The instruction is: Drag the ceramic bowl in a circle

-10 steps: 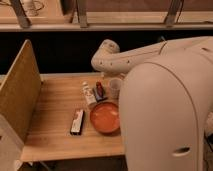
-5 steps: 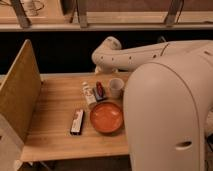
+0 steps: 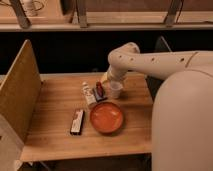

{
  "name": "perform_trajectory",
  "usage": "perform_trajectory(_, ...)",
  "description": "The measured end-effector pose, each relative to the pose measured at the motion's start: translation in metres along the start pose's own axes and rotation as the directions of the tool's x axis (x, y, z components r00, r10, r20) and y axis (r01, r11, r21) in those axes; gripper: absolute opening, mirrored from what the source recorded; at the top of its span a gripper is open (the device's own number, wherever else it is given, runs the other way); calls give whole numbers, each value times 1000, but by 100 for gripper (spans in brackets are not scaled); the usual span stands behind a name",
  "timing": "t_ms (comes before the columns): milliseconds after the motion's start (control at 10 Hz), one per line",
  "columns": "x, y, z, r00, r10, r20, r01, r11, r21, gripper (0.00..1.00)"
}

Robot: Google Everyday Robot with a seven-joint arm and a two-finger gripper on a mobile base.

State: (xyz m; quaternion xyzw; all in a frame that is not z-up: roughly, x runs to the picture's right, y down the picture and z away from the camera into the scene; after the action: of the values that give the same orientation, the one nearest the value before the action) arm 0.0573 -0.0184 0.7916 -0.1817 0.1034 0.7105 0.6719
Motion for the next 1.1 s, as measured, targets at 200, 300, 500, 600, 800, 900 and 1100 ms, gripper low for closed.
perform_trajectory(200,38,-20,-3,981,-166,-105,169,985,24,69)
perform_trajectory(300,49,-26,-3,959,-248,-140,255,966,33,69)
perform_trajectory(500,63,-37,-5,920,-344,-189,358,933,41,69)
perform_trajectory(600,65,-40,-6,912,-360,-197,375,926,41,69)
perform_trajectory(800,64,-39,0,910,-360,-204,376,925,44,69)
perform_trajectory(900,67,-32,15,903,-359,-235,379,925,42,69)
perform_trajectory(1100,90,-22,45,897,-311,-316,326,945,-5,69)
